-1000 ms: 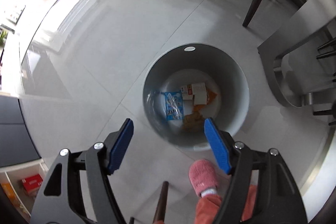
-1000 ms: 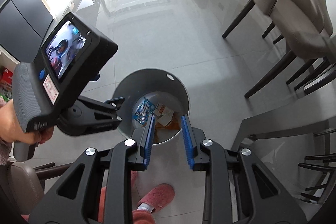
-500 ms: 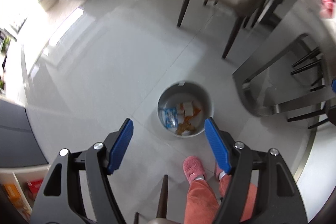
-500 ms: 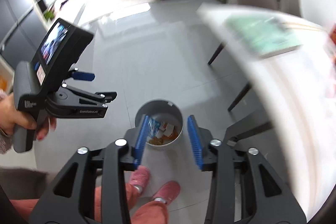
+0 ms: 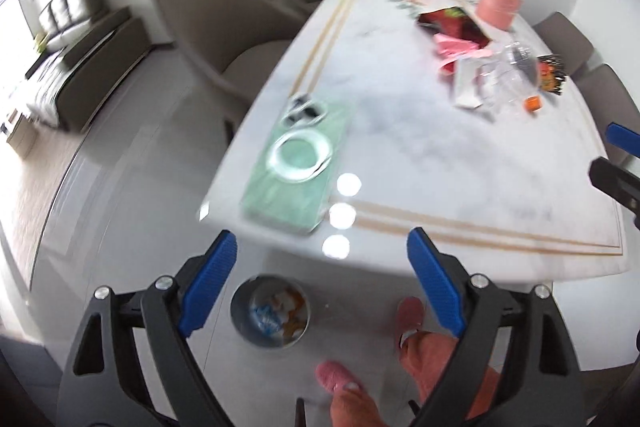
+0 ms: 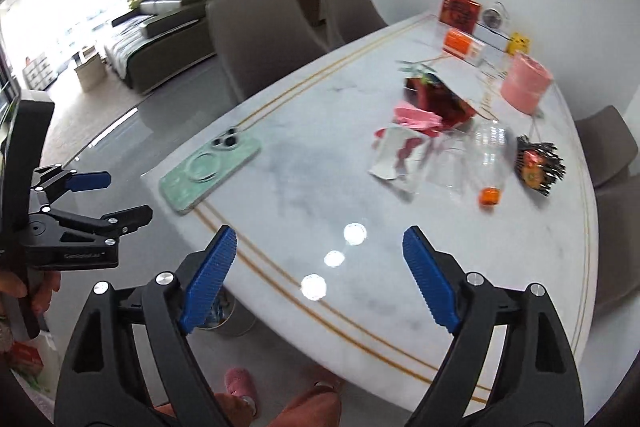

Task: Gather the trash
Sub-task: 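Move both open tools back over the table, then grasp the white torn tissue box with the right tool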

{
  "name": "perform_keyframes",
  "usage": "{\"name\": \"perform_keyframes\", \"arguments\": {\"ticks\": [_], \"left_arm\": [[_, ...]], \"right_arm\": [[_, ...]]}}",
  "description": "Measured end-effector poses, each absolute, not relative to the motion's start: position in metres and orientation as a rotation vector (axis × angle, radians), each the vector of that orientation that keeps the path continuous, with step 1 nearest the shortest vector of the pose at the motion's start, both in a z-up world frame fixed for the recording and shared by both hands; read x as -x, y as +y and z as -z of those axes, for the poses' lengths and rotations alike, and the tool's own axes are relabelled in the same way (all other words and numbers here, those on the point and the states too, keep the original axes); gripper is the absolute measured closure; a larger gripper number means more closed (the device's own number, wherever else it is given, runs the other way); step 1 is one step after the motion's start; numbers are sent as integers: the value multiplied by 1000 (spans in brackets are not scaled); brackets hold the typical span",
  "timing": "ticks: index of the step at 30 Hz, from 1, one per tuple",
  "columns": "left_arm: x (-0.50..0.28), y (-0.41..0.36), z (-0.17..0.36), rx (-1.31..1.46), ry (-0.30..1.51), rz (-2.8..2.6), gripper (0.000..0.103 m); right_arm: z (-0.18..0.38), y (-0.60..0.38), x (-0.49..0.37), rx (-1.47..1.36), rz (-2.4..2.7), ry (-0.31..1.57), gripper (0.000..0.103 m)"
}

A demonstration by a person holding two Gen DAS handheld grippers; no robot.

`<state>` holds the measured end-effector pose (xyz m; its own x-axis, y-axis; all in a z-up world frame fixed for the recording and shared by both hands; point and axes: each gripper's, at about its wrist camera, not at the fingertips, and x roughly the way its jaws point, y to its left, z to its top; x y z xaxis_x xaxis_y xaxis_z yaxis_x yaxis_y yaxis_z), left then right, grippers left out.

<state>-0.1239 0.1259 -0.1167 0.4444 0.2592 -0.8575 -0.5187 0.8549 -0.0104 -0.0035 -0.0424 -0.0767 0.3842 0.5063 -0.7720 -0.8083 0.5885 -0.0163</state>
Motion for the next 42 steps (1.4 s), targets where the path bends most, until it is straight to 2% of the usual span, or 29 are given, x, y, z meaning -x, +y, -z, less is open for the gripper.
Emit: {"name": "perform_keyframes", "arguments": {"ticks": [7,11,17,29,30,33,35,42], "left_arm": [[30,99,114,250,979,-462,16],[-15,94,121,267,997,-481,16],[-38,95,124,272,1012,-492,16],[-71,120,152,157,1076,-339,16],[-74,123,154,148,1081,-322,16],[-83,129,157,125,1088,-279,16],[-88,132,158,113,1088,-255,16],[-100,137,159,88,1087,-192,16]], "right_arm": [[88,-53,-85,406,-884,799,22],[100,-43,-119,420,-924,823,33],[116,-30,-150,423,-951,879,40],[160,4,-165,426,-833,966,45],[163,6,-165,424,-820,972,48],[167,11,-166,424,-782,983,65],[168,12,-167,424,-764,990,89],[159,9,-164,416,-733,979,97]]}}
